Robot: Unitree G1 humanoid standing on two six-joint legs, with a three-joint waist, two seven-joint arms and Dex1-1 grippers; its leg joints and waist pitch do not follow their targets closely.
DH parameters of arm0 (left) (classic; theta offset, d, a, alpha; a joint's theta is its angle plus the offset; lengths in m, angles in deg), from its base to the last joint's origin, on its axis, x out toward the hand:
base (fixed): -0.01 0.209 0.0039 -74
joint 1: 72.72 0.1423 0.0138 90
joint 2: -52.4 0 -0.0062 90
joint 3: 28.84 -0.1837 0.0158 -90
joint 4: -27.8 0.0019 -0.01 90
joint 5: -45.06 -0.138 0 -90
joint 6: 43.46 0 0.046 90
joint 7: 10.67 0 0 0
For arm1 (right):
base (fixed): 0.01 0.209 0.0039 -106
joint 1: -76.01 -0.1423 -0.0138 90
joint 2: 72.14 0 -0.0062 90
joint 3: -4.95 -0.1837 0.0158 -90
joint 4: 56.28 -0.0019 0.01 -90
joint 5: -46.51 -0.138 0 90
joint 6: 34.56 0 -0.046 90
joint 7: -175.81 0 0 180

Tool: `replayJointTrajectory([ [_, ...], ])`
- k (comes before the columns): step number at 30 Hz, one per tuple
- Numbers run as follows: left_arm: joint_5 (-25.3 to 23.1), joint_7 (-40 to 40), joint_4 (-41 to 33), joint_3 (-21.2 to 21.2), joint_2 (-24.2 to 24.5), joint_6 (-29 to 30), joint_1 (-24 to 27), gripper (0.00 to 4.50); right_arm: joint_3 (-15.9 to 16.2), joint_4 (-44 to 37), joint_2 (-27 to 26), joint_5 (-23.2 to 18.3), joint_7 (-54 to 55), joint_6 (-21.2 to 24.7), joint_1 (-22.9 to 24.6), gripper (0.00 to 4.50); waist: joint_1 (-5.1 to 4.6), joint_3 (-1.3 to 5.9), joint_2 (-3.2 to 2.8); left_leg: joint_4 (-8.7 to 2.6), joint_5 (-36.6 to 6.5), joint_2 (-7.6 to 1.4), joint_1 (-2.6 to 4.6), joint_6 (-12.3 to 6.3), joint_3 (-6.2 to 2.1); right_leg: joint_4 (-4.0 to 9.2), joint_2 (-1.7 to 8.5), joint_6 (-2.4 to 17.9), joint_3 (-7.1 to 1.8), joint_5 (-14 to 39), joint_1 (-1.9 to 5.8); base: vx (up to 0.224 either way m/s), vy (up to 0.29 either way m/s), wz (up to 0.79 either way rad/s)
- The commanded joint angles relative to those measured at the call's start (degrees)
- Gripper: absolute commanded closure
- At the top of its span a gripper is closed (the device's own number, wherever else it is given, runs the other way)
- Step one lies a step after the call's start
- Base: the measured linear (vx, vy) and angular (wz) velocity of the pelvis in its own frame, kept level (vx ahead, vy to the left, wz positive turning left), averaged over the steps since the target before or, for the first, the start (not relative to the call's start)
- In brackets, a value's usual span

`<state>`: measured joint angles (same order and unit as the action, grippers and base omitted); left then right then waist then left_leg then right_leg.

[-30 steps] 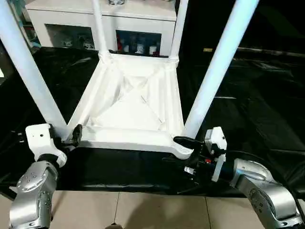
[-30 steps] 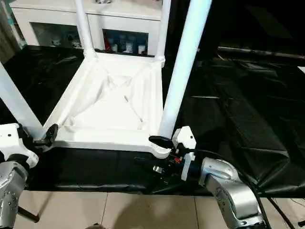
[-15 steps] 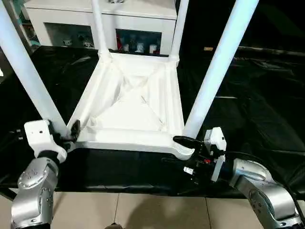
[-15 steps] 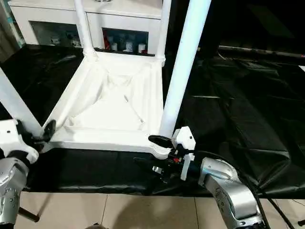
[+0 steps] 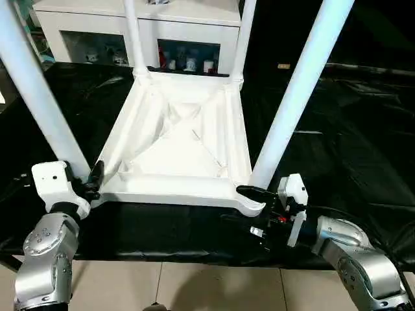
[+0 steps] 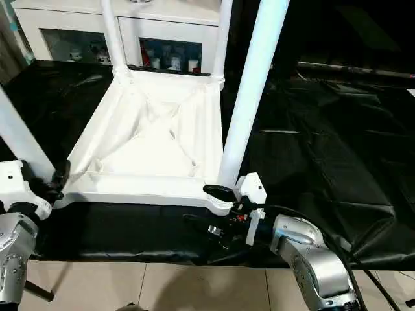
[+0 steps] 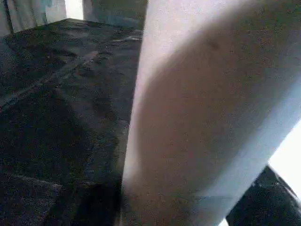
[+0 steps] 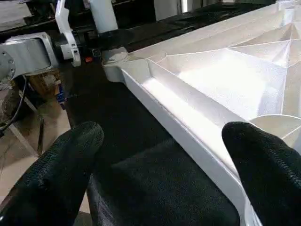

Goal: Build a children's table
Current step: Flip table

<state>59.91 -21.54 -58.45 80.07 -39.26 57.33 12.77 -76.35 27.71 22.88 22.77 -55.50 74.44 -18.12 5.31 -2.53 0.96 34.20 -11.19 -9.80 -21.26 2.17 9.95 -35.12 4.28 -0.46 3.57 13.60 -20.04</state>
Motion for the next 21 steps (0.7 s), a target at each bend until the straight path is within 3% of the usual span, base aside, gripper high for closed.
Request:
replayJointTrajectory([
  [1,0.77,0.53,0.24,-0.03,-0.92,0.74,0.29,2.04,-0.15,0.62,0.17,1.07,0.39,-1.12,-0.43,0.00,0.06,2.38,-1.01,-5.48,-16.09,-4.09,0.99,1.56,-2.00,4.29,4.50,10.30,-3.11,4.85,0.71,0.000,0.000,0.00],
  [8,5.70,2.63,-1.78,1.42,-5.21,4.11,-0.06,2.24,-0.02,0.97,-0.01,1.62,1.13,-1.33,-0.52,0.00,0.02,2.28,-0.66,-5.37,-15.51,-4.10,0.83,1.10,-1.88,4.40,4.64,10.53,-3.18,6.01,0.80,0.000,0.000,0.00],
  [11,14.12,5.75,-3.64,3.25,-12.58,7.76,-1.14,2.25,0.39,1.75,-0.99,2.99,2.88,-2.13,-0.63,0.00,-0.03,2.32,-0.51,-5.14,-12.91,-4.12,0.58,0.20,-1.74,4.20,4.78,11.25,-3.18,4.78,1.01,0.000,0.000,0.00],
  [13,15.16,6.06,-4.04,2.41,-14.51,8.72,-1.12,2.25,0.56,1.72,-1.45,3.36,3.44,-2.26,-0.61,0.00,0.17,2.38,-0.18,-4.64,-10.37,-3.82,0.38,-1.49,-1.41,4.17,4.97,11.90,-3.20,4.91,1.08,0.000,0.000,0.00],
  [15,15.21,5.60,-4.28,0.34,-16.41,9.38,-1.14,2.24,0.41,2.25,-2.41,3.97,5.04,-2.35,-0.89,0.00,0.42,2.32,-0.28,-4.49,-9.14,-3.71,0.29,-2.52,-1.22,4.39,4.83,11.58,-3.21,6.01,0.92,0.000,0.000,0.00],
  [17,14.97,5.13,-4.46,-0.79,-17.34,9.94,-1.28,2.25,-0.03,3.10,-3.35,4.42,6.92,-2.19,-1.31,0.00,0.73,2.31,-0.52,-4.54,-8.94,-3.86,0.43,-2.38,-1.23,4.48,4.74,11.11,-3.16,7.28,0.74,0.000,0.000,0.00],
  [19,14.58,4.91,-4.32,-1.94,-18.82,11.09,-2.08,2.27,-0.87,5.12,-4.84,4.92,9.57,-2.44,-2.12,0.00,0.86,2.23,-0.40,-4.76,-9.58,-3.94,0.55,-1.90,-1.22,4.65,4.60,10.34,-3.17,8.67,0.56,0.000,0.000,0.00],
  [21,14.18,4.69,-4.22,-2.37,-19.03,11.49,-2.28,2.29,-1.36,5.87,-5.53,4.69,10.58,-2.13,-2.43,0.00,0.84,2.21,-0.44,-5.00,-10.86,-4.02,0.66,-0.67,-1.39,4.77,4.54,9.34,-3.17,9.41,0.60,0.000,0.000,0.00],
])
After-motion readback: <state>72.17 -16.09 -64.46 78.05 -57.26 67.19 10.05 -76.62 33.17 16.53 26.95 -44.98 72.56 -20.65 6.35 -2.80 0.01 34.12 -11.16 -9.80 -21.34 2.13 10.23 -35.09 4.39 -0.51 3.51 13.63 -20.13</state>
